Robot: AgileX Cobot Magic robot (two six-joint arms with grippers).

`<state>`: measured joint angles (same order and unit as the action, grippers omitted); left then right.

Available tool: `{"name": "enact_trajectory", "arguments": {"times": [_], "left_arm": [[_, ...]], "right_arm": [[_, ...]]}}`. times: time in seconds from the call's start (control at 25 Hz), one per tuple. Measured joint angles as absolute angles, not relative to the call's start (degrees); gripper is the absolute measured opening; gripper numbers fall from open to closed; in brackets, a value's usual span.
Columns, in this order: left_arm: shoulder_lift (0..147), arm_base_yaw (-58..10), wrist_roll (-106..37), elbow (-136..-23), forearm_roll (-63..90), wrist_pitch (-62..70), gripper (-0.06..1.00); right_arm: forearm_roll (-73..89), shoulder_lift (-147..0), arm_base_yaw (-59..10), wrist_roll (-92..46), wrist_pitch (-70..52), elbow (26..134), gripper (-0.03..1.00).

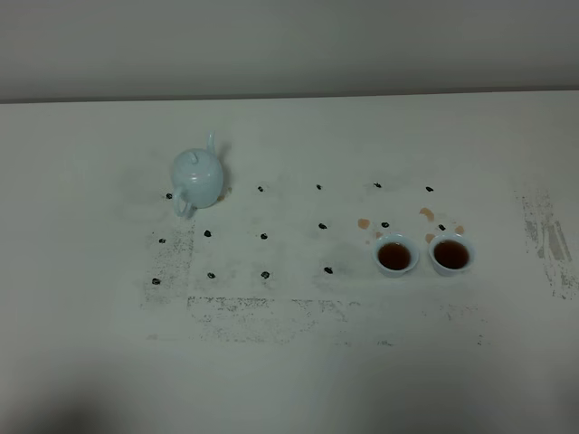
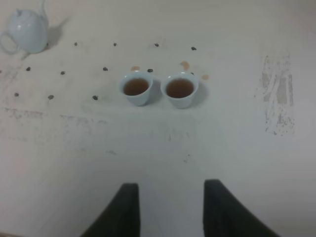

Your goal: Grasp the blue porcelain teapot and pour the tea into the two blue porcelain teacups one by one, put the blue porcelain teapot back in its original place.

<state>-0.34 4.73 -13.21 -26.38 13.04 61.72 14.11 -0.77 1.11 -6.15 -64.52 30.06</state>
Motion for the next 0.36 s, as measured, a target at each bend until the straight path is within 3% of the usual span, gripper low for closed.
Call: {"name": "enact_trajectory", "arguments": {"times": [0.36], "left_arm": [[-0.3, 4.7, -13.2, -26.4, 13.0, 61.7, 0.38]], "right_arm": [[14.1, -0.8, 1.1, -6.2, -64.5, 30.1, 0.3]]}}
